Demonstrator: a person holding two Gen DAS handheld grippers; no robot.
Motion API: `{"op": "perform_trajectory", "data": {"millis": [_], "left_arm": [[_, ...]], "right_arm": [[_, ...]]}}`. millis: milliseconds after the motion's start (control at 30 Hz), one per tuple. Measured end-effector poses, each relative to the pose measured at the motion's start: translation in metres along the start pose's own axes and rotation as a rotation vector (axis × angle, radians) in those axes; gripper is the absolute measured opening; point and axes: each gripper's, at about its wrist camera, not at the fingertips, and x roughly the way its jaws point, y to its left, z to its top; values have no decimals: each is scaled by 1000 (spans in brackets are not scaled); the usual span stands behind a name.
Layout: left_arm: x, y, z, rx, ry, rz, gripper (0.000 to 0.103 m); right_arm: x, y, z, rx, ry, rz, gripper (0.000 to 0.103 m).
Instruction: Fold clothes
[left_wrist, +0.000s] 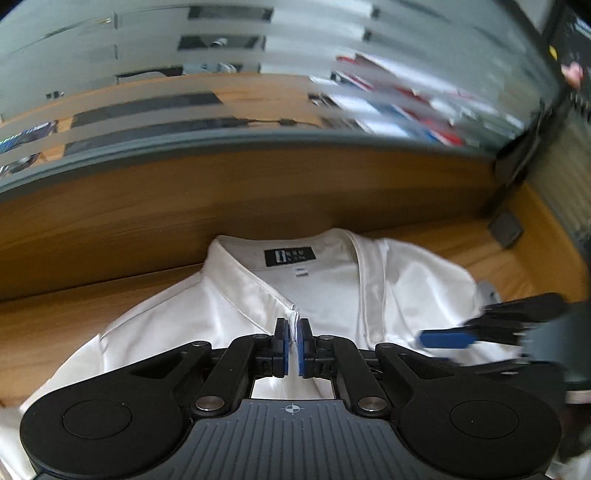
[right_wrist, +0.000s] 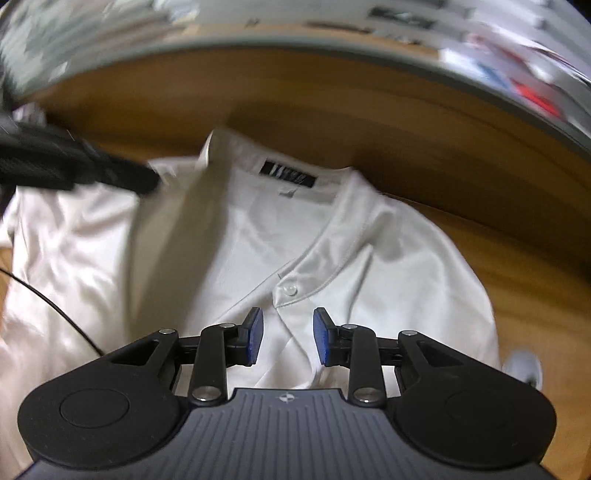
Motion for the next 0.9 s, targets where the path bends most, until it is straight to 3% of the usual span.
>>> {"op": "perform_trajectory", "data": {"millis": [133, 167, 233, 333, 500, 667, 767, 800, 900], "left_arm": [[-13, 9, -1, -54, -17, -14, 7], [-16, 11, -2, -64, -22, -17, 7], [-20, 13, -4, -73, -35, -19, 7], [-23, 12, -3, -69, -43, -29, 7], [-27, 11, -2, -60, -52, -48, 7], [-30, 10, -1, -50, -62, -66, 7], [-32, 7, 2, -33, -78, -72, 2], [-33, 6, 4, -26, -89, -74, 2], [-29, 1, 13, -13, -90, -70, 2]], "right_arm": [[21, 3, 10, -78, 60, -25, 34], [24, 2, 11, -81, 66, -28, 31], [25, -3, 12, -60, 65, -21, 12], [17, -10, 17, -3, 19, 11, 6], [-1, -15, 34, 137, -83, 137, 6], [13, -9, 44, 154, -96, 166, 8], [13, -9, 43, 158, -105, 134, 19], [7, -11, 42, 165, -125, 138, 27], [-20, -14, 36, 172, -171, 146, 28]]}}
